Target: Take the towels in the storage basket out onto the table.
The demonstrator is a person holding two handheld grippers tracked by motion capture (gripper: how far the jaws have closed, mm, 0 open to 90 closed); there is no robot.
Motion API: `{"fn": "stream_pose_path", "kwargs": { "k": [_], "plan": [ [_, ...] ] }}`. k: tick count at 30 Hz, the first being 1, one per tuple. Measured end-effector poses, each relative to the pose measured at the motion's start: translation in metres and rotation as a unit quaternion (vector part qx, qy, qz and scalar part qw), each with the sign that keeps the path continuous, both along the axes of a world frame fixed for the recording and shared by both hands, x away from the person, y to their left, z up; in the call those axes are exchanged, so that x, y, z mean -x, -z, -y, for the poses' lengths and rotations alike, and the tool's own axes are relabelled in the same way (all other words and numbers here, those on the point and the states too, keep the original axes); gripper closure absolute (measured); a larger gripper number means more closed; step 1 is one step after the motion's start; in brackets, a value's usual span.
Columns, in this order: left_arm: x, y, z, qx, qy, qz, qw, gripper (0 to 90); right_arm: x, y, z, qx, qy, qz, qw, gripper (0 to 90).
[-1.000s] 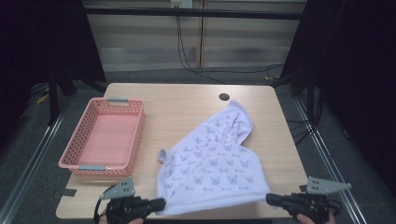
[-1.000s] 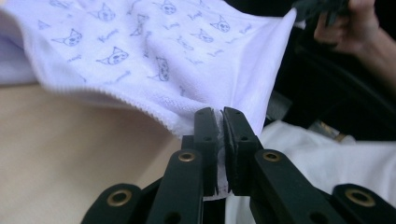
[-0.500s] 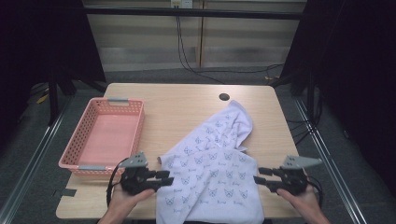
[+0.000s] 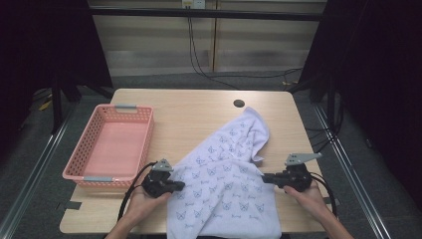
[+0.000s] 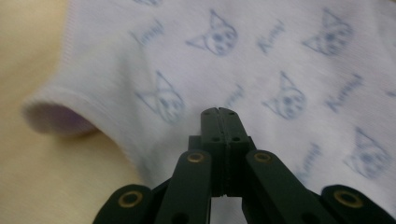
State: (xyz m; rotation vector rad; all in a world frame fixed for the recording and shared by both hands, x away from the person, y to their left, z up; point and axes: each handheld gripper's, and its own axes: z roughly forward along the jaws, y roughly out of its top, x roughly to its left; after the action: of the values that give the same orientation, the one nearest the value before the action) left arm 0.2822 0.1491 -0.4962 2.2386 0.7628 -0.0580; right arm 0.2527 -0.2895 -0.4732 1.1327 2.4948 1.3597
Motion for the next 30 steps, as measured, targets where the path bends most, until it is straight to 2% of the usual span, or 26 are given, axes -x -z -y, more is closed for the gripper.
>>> {"fn": "stream_pose_path", "kwargs": {
  "k": [1,3,5,7,8,9,10,11,12,14,16,17,19,21,22,23,24,25,27,28,30],
  "plan": [
    [0.006,-0.001,-0.001,-0.002,0.009,-0.009,0.9999,90.0,0.009,-0.003,0.001,-0.007,-0.008,-0.002,0.9999,87.9],
    [0.021,-0.002,-0.005,-0.003,0.018,-0.014,0.9997,90.0,0.03,-0.005,0.003,-0.01,-0.02,-0.002,0.9998,87.8],
    [0.034,-0.003,-0.011,0.0,0.03,-0.034,0.999,90.0,0.049,-0.003,0.004,-0.01,-0.031,-0.011,0.9994,87.6],
    [0.046,-0.004,-0.016,0.0,0.045,-0.039,0.9982,90.0,0.064,-0.001,0.006,-0.008,-0.041,-0.022,0.9989,87.1],
    [0.051,-0.005,-0.019,0.006,0.047,-0.035,0.9983,90.0,0.069,-0.002,0.004,0.006,-0.047,-0.013,0.9988,86.2],
    [0.053,-0.008,-0.021,0.026,0.046,-0.027,0.9982,90.0,0.072,-0.005,0.004,0.0,-0.051,-0.019,0.9985,84.1],
    [0.052,-0.013,-0.023,0.051,0.046,-0.022,0.9974,85.1,0.073,-0.007,0.002,-0.012,-0.059,-0.022,0.9979,79.5],
    [0.049,-0.018,-0.023,0.075,0.046,-0.015,0.996,82.8,0.074,-0.009,-0.001,-0.012,-0.063,-0.02,0.9977,75.9],
    [0.046,-0.023,-0.023,0.09,0.042,-0.001,0.995,81.0,0.073,-0.011,-0.003,-0.006,-0.064,-0.015,0.9978,71.2],
    [0.035,-0.03,-0.018,0.097,0.029,0.011,0.9948,77.7,0.067,-0.014,-0.006,-0.018,-0.059,-0.01,0.9981,65.1],
    [0.023,-0.03,-0.01,0.095,0.009,0.019,0.9952,74.5,0.055,-0.018,-0.006,-0.026,-0.044,0.005,0.9987,65.0],
    [0.016,-0.028,-0.005,0.094,0.007,0.013,0.9955,74.4,0.048,-0.02,-0.006,-0.031,-0.035,0.011,0.9988,66.7],
    [0.002,-0.02,0.003,0.072,0.006,0.01,0.9973,75.3,0.03,-0.019,-0.007,-0.032,-0.023,0.019,0.9991,70.4],
    [-0.009,-0.01,0.009,0.054,0.005,0.001,0.9985,76.3,0.006,-0.011,-0.009,-0.029,-0.009,0.011,0.9995,73.0],
    [-0.013,-0.005,0.01,0.045,0.006,-0.013,0.9989,76.3,-0.005,-0.006,-0.012,-0.018,-0.005,0.006,0.9998,73.8],
    [-0.014,-0.002,0.011,0.029,0.009,-0.014,0.9994,77.0,-0.016,0.0,-0.015,-0.006,-0.001,-0.002,1.0,73.8],
    [-0.012,0.001,0.012,0.007,0.014,-0.003,0.9999,78.2,-0.026,0.006,-0.018,0.004,0.002,-0.008,1.0,73.8],
    [-0.009,0.001,0.011,0.009,0.017,0.001,0.9998,79.6,-0.035,0.012,-0.022,0.012,0.004,-0.013,0.9998,73.8],
    [-0.005,0.0,0.006,0.002,0.02,-0.005,0.9998,80.4,-0.048,0.02,-0.03,0.036,0.005,-0.014,0.9992,73.4],
    [-0.002,0.001,0.003,0.011,0.018,-0.007,0.9997,81.0,-0.054,0.023,-0.033,0.049,0.009,-0.005,0.9988,71.5],
    [0.003,0.002,-0.005,0.02,0.015,-0.021,0.9995,82.6,-0.064,0.027,-0.035,0.037,0.014,-0.005,0.9992,69.1]
  ]
}}
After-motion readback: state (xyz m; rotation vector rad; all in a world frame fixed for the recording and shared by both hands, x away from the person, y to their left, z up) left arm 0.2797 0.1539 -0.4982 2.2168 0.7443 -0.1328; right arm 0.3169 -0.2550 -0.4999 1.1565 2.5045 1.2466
